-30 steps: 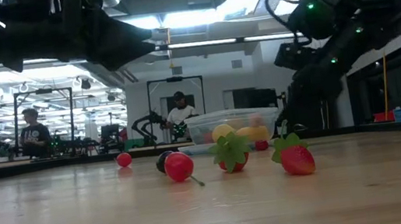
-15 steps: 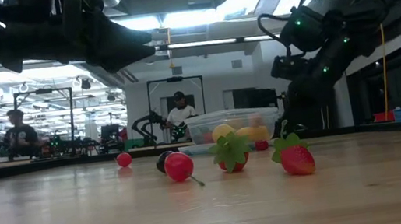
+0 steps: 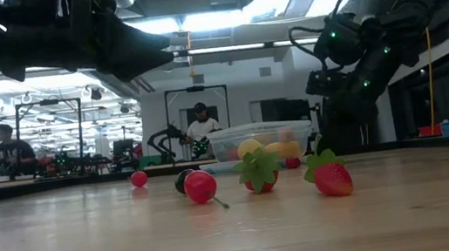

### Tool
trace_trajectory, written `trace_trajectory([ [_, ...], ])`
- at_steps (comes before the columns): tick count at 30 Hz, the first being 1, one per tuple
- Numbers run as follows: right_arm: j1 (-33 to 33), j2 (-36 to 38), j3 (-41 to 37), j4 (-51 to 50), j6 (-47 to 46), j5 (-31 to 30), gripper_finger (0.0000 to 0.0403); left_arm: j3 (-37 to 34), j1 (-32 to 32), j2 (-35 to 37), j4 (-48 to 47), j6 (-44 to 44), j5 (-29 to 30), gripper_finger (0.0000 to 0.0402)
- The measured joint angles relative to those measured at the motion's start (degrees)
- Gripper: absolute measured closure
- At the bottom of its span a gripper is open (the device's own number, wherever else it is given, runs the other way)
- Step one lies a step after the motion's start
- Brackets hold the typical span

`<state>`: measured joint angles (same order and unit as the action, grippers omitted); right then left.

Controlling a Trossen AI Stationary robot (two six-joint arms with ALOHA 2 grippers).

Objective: Pick and placing Produce into tupperware
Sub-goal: Put the top right red cherry into the transparent container

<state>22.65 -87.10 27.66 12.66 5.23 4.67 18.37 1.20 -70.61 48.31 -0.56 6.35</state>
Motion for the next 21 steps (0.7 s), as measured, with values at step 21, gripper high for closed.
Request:
trace_trajectory([
  [21, -0.04, -6.5, 0.15, 5.64, 1.18, 0.15, 0.036, 0.0, 0.01, -0.04, 0.02, 0.02, -0.01, 0.0134],
])
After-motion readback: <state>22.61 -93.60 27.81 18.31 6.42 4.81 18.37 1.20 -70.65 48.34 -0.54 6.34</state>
